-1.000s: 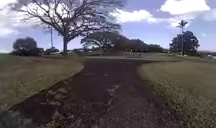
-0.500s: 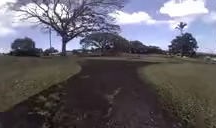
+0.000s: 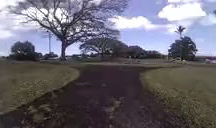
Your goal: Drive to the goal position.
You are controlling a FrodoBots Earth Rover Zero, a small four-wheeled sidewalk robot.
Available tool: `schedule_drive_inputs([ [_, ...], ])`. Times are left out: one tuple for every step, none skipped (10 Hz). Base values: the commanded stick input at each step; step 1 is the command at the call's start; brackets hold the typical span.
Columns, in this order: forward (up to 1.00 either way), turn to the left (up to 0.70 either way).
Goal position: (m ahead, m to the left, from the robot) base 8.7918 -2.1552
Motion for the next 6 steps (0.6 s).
schedule_drive_inputs([
  [0.5,0.0],
  [0.5,0.0],
  [0.5,0.0],
  [0.5,0.0],
  [0.5,0.0],
  [0.5,0.0],
])
